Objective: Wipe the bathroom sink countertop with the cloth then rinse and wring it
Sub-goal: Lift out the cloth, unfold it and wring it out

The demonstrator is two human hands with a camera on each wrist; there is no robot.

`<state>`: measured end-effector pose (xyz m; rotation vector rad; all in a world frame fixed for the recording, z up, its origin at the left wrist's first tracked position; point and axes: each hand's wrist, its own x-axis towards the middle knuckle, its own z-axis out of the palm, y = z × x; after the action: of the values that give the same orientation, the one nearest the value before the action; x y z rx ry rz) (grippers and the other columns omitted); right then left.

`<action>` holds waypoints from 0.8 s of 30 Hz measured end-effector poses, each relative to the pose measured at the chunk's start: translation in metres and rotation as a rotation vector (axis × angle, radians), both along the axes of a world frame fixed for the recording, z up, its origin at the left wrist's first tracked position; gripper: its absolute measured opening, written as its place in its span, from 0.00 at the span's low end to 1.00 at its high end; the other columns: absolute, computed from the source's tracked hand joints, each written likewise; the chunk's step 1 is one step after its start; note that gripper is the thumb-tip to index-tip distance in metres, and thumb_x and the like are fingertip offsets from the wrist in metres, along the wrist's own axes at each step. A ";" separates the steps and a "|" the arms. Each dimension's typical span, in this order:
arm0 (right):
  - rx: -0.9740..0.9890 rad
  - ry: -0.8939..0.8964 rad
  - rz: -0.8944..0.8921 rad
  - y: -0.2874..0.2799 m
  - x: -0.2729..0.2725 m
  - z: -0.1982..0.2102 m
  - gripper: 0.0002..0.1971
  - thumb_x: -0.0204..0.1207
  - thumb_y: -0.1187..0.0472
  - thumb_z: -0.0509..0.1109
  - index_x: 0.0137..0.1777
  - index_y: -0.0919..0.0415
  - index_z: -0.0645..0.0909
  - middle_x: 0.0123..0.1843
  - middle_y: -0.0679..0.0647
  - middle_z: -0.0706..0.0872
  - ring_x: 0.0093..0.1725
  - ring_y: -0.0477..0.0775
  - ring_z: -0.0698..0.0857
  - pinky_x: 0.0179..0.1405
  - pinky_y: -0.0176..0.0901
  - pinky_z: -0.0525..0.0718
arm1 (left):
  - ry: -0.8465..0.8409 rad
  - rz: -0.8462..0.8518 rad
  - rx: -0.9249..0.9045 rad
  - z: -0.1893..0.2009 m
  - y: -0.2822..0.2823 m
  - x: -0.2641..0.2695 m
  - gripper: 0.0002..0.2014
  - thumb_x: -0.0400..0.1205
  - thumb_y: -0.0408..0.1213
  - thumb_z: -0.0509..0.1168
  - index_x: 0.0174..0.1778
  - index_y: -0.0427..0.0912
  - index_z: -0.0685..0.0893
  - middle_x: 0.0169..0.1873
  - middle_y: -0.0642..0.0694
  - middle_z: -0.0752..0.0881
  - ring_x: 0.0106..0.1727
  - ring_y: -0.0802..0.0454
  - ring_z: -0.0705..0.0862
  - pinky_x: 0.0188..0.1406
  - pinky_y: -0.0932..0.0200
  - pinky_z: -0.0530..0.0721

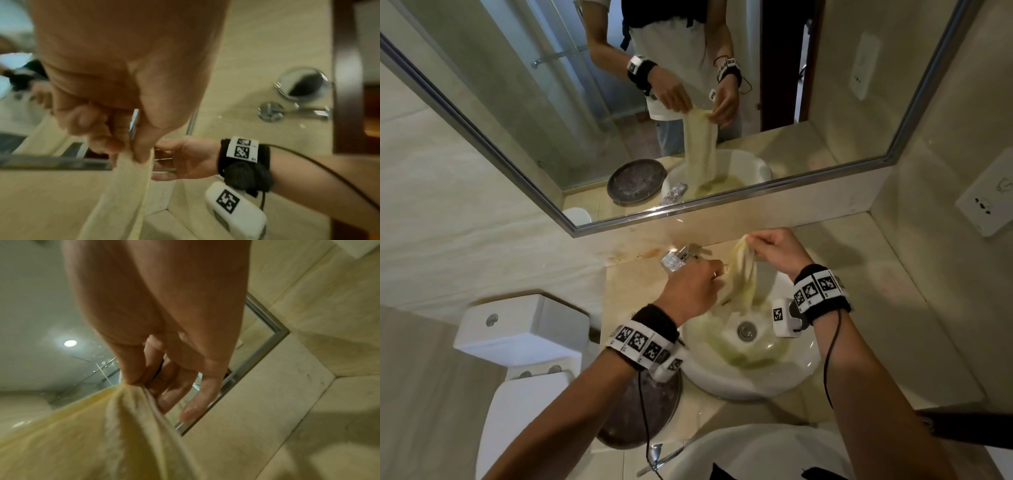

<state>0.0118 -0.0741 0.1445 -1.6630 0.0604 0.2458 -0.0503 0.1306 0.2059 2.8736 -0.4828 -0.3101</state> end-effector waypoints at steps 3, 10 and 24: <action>-0.070 -0.015 -0.049 -0.001 0.000 -0.006 0.08 0.83 0.59 0.72 0.55 0.56 0.92 0.49 0.52 0.94 0.57 0.56 0.91 0.66 0.58 0.86 | -0.032 0.171 -0.017 -0.001 0.010 0.008 0.04 0.86 0.36 0.63 0.54 0.48 0.81 0.41 0.52 0.80 0.45 0.48 0.81 0.39 0.55 0.75; -0.098 0.002 -0.021 0.000 0.000 -0.018 0.10 0.83 0.59 0.71 0.57 0.59 0.92 0.51 0.49 0.94 0.57 0.51 0.91 0.68 0.57 0.85 | -0.037 0.173 -0.041 -0.003 0.007 0.016 0.07 0.85 0.32 0.64 0.55 0.44 0.85 0.53 0.45 0.87 0.53 0.43 0.85 0.40 0.57 0.73; -0.038 -0.048 -0.079 0.007 0.002 -0.006 0.09 0.82 0.57 0.72 0.43 0.51 0.92 0.47 0.73 0.88 0.41 0.55 0.86 0.57 0.68 0.88 | 0.057 0.315 -0.534 -0.003 0.012 0.026 0.13 0.77 0.25 0.63 0.54 0.42 0.73 0.23 0.55 0.79 0.23 0.58 0.78 0.26 0.62 0.71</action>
<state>0.0138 -0.0668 0.1384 -1.7000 0.0956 0.1455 -0.0246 0.1422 0.2033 2.3596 -0.0751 -0.1745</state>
